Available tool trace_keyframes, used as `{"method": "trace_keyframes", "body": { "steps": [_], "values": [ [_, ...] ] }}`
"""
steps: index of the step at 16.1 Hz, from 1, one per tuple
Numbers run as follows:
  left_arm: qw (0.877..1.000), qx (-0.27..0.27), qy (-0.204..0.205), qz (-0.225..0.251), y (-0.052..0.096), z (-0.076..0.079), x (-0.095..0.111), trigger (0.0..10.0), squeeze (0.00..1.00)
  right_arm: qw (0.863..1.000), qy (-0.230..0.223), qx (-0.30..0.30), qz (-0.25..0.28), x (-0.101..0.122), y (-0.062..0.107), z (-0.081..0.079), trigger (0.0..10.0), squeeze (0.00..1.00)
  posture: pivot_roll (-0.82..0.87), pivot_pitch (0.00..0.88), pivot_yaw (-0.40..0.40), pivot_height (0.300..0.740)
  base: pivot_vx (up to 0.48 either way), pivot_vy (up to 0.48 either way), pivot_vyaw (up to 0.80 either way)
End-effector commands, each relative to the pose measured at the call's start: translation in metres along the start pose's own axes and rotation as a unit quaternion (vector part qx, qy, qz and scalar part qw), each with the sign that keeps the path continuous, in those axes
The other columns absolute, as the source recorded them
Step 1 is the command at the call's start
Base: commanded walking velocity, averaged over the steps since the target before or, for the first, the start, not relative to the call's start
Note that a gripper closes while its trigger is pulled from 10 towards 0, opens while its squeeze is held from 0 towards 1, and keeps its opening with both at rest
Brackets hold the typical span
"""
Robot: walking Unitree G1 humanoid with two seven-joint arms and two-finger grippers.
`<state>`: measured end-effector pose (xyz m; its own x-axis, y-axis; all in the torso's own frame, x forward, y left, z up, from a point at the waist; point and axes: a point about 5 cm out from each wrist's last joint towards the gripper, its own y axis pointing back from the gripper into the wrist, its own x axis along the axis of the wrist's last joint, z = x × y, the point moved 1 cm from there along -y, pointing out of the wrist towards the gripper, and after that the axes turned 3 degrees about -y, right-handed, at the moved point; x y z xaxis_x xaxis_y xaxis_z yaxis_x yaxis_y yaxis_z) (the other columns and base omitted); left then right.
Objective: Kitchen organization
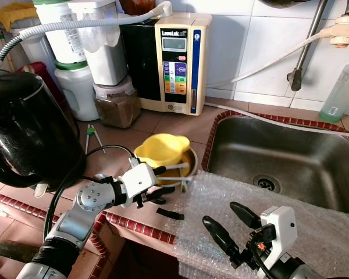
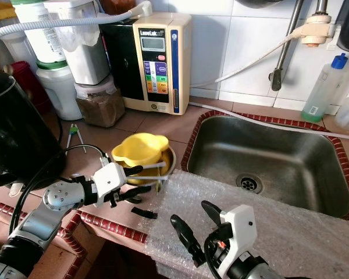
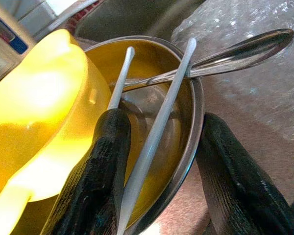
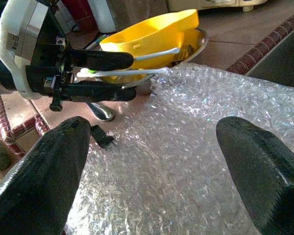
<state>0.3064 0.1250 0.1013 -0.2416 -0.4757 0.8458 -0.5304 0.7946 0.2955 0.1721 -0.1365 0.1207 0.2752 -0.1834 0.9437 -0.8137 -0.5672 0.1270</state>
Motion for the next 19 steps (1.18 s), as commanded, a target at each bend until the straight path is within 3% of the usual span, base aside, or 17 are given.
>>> {"method": "trace_keyframes", "body": {
  "steps": [1,4,12,13,14,19],
  "values": [
    [1.0,0.006,0.003,-0.02,0.004,-0.003,-0.006,0.0,0.0,1.0,0.005,-0.003,0.001,0.001,-0.001,0.002,10.0,0.0,-0.02,0.0,0.081,0.74,0.0,0.0,0.0],
    [0.998,0.037,-0.005,-0.056,0.007,-0.013,-0.015,0.0,0.0,1.0,0.008,-0.004,0.002,0.001,-0.002,0.003,10.0,0.0,-0.01,0.0,0.081,0.74,0.0,0.0,0.0],
    [0.999,0.032,-0.004,-0.022,0.002,-0.013,-0.005,0.0,0.0,1.0,0.009,-0.007,0.002,0.0,-0.002,0.003,10.0,0.0,-0.02,0.0,0.085,0.74,0.0,0.0,0.0],
    [1.0,0.024,-0.011,-0.017,0.0,-0.01,-0.002,8.3,0.0,1.0,0.01,-0.007,0.002,0.0,-0.002,0.003,10.0,0.0,-0.02,0.0,0.085,0.74,0.0,0.0,0.0],
    [0.999,0.035,-0.008,-0.012,-0.001,-0.012,0.0,10.0,0.0,1.0,0.011,-0.007,0.001,0.0,-0.002,0.003,10.0,0.0,-0.02,0.0,0.084,0.74,0.0,0.0,0.0],
    [0.999,0.039,-0.014,-0.005,-0.003,-0.01,0.001,10.0,0.0,1.0,0.012,-0.007,0.001,0.0,-0.003,0.003,10.0,0.0,-0.02,0.0,0.083,0.74,0.0,0.0,0.0]
  ]
}}
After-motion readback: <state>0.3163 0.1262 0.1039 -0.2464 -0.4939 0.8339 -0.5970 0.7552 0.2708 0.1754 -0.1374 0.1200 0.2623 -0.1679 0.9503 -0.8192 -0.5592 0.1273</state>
